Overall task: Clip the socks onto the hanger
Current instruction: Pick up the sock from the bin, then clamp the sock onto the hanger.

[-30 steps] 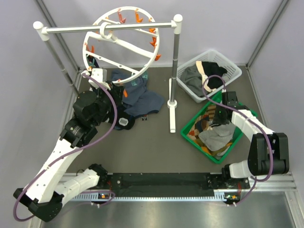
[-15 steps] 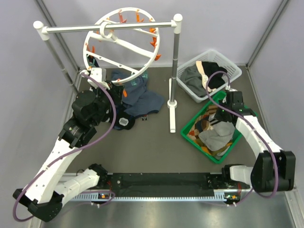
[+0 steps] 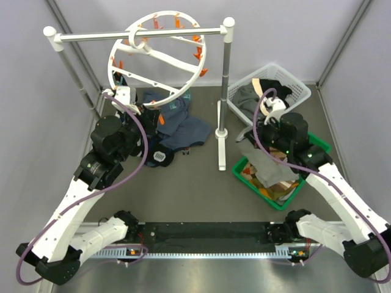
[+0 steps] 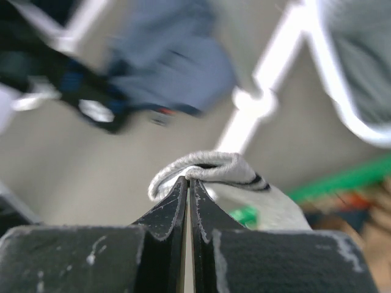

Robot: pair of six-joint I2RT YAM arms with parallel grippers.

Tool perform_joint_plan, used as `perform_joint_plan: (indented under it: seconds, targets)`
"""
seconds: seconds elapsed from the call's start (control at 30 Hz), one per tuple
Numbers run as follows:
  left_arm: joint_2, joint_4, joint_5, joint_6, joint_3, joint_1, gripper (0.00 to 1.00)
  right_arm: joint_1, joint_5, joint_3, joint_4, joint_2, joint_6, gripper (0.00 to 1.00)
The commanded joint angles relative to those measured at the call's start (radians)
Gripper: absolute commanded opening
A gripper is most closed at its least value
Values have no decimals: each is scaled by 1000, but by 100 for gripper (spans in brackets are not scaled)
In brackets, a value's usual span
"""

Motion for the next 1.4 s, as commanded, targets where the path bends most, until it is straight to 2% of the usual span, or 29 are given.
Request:
perform_joint_plan:
  seconds: [0.0,0.23,0.57,0.87,1.37]
  targets:
    - [3,58,55,-18,44,1,0,182,-42,108,160,8,3,0]
    - [29,90,134,-50,60,1,0,378,-79,283,275,149,6,0]
    - [31,152,250,-87,38,3,0,514,-126,455,366,402,-5,0]
    - [8,184,282,-82,1,1,0,521,-122,508,369,482,12,0]
    - [-14,161,244,39,-46,1,0,521,-103,521,361,458,7,0]
